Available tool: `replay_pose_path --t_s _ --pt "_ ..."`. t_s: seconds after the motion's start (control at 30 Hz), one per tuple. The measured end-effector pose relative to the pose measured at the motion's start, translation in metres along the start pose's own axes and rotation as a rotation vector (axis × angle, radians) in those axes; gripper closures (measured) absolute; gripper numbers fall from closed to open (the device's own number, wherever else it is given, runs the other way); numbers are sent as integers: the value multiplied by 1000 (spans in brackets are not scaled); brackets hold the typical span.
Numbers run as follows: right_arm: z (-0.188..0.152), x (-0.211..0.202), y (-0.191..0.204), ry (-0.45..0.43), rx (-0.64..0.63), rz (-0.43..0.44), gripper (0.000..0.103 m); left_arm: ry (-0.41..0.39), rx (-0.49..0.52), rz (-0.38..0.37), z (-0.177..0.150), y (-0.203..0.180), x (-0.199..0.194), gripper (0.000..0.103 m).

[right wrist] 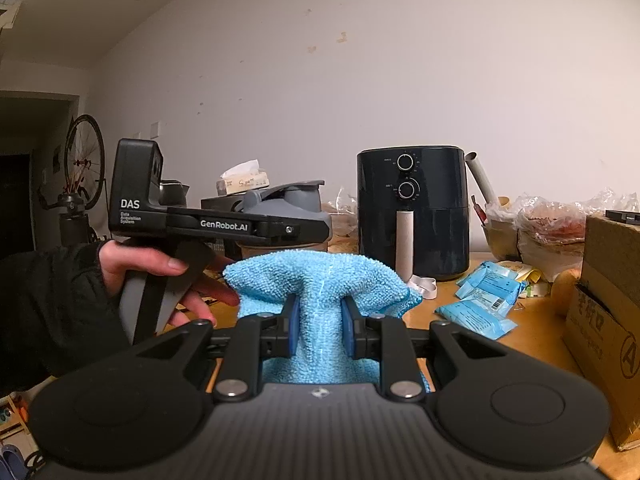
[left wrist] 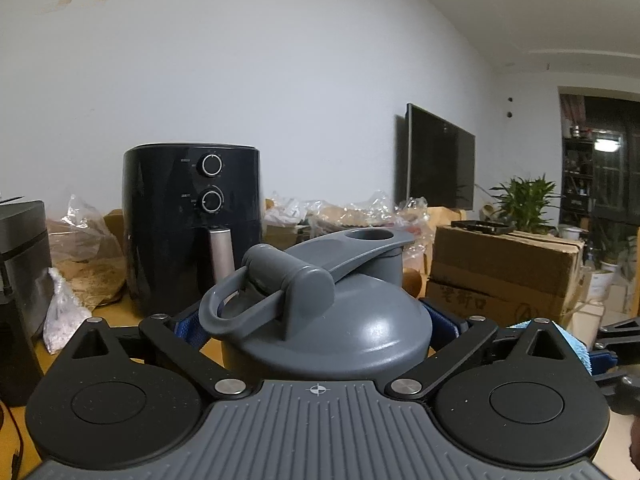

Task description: Clean container

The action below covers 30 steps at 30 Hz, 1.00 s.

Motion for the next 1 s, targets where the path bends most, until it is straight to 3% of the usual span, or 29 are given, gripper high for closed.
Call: replay_pose_path --t_s 0.47,1.0 --pt "2 4 -5 13 19 -44 83 -15 -2 112 0 -16 -7 0" --pt "1 4 -5 19 -6 -101 83 -97 -19 316 -1 -38 -16 0"
Point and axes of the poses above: each gripper's, at about its wrist camera, not at the fingertips, and x roughly the way its jaws point, y to its left, z to its top, the point moved 1 cm from there along x, roughly the way its jaws point, and after that the axes turned 6 degrees about -y, right-handed, at the moved point
